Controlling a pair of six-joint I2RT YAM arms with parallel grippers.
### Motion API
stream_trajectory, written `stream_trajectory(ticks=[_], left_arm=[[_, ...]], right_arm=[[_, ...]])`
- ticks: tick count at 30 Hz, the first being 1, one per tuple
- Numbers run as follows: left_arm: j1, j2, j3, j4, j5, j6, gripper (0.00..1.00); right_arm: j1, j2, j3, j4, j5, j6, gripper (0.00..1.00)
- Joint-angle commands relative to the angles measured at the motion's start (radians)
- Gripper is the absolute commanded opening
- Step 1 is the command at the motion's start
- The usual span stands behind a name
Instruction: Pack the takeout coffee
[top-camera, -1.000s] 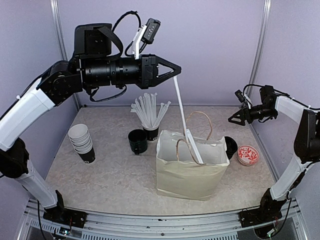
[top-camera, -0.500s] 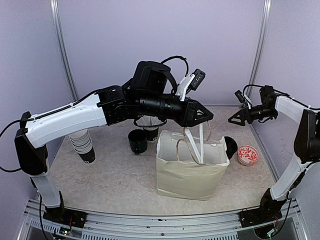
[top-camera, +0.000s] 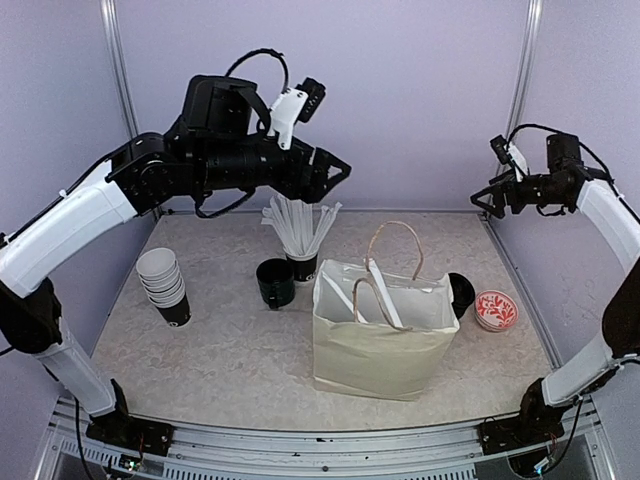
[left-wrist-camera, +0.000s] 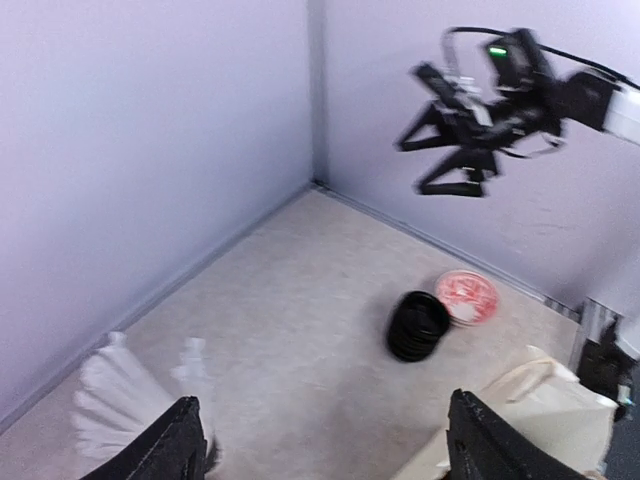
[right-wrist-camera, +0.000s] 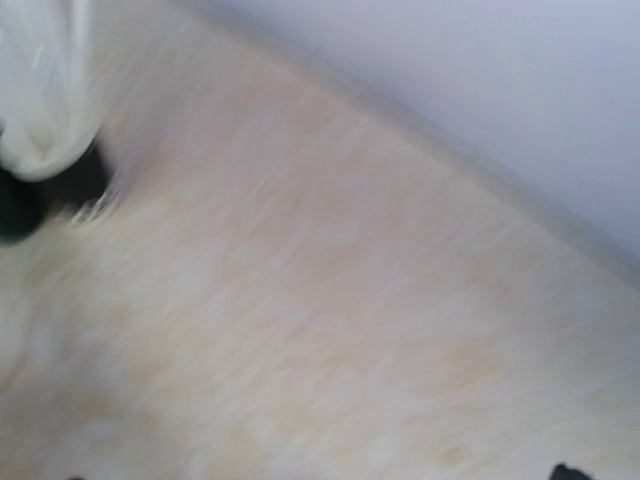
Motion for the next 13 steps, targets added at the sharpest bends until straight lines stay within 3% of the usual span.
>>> stream_trajectory(ticks=[1, 3, 6, 8, 13], left_arm=[[0.124, -0.051, 0.001, 0.01, -0.229, 0.1, 0.87], [0.183, -0.075, -0.038, 0.065, -0.283, 0.097, 0.98], [0.252, -0.12, -0.125, 0.185, -0.399, 0.067, 0.99], [0.297, -0.141, -0.181, 0.224, -0.44, 0.042, 0.99], [0.388, -0.156, -0.27, 0.26, -0.409, -0.017, 0.99]], right_arm=[[-0.008, -0.128, -0.073, 0.245, 0.127, 0.164, 0.99], [-0.008, -0.151, -0.09, 0.296, 0.15, 0.219, 0.99], [-0.008, -0.212, -0.155, 0.408, 0.236, 0.357, 0.99], [-0.008, -0.258, -0.184, 0.438, 0.222, 0.362, 0.99], [-0.008, -0.287, -0.189, 0.443, 0.185, 0.404, 0.99]])
